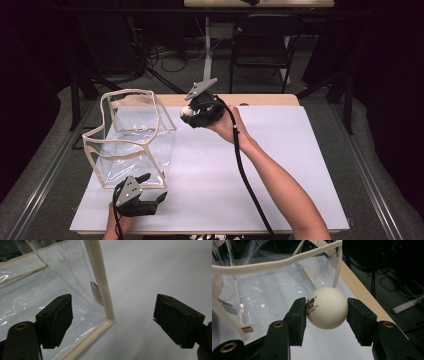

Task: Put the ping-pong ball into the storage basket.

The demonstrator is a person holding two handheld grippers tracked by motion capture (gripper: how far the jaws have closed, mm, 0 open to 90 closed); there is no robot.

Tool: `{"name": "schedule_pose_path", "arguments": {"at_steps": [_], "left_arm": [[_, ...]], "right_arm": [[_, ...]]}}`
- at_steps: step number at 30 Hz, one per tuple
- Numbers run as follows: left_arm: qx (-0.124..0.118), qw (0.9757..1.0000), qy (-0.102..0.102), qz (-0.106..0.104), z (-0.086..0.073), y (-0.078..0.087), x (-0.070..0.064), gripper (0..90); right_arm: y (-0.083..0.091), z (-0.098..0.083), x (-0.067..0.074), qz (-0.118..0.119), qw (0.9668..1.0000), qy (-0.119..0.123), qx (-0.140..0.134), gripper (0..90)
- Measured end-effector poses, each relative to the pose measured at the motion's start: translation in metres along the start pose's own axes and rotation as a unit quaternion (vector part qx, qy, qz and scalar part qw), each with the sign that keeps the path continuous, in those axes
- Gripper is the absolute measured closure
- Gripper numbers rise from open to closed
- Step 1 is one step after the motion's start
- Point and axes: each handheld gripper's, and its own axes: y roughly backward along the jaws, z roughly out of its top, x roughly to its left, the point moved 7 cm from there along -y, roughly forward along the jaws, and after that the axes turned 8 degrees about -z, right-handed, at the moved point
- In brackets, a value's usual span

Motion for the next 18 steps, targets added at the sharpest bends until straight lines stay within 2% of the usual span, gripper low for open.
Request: {"name": "schedule_pose_path", "arguments": {"at_steps": [18], "left_arm": [[-0.002,1.0000,0.002,-0.001,0.0000,0.0002,-0.0001,16.2]], "right_arm": [[-0.0039,0.0106,0.0026,0.003,1.0000,0.001,-0.002,50.7]]}}
